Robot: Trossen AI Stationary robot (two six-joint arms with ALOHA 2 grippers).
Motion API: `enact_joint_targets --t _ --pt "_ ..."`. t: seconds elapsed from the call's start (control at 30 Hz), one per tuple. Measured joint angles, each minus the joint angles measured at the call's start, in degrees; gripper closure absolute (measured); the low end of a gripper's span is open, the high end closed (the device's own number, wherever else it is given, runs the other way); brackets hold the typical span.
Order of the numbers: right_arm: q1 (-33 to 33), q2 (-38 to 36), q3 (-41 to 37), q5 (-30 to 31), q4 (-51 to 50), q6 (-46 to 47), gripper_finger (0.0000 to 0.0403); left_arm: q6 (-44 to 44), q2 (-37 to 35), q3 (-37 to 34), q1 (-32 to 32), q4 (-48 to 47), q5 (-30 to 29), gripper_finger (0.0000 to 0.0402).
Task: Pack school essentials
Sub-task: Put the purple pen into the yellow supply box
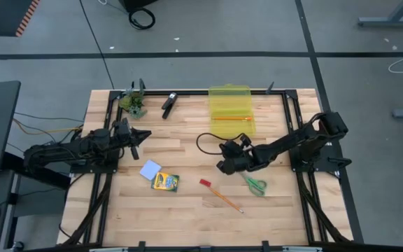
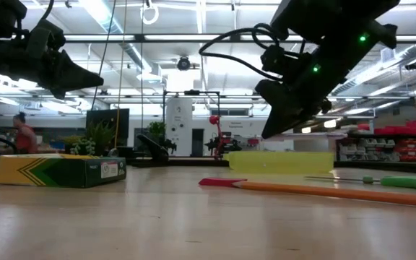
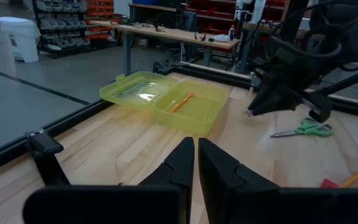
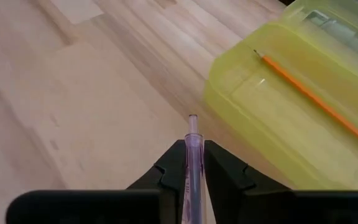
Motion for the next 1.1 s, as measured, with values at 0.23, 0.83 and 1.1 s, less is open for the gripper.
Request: enact_joint_targets --t 0.23,0.83,1.1 --pt "-4.0 -0.7 0.0 -3.0 0.1 -5.6 0.0341 0.0 0.0 0.0 0.0 0.0 0.0 0.0369" --pt "-17.2 -5.6 0.1 -14.1 -0.2 -25.8 0.034 0.0 0.0 0.0 0.0 0.0 0.0 0.0366" --pt "-24.5 -7.0 0.1 -20.6 -0.1 -35.4 0.034 0.0 0.0 0.0 0.0 0.0 0.0 0.0375"
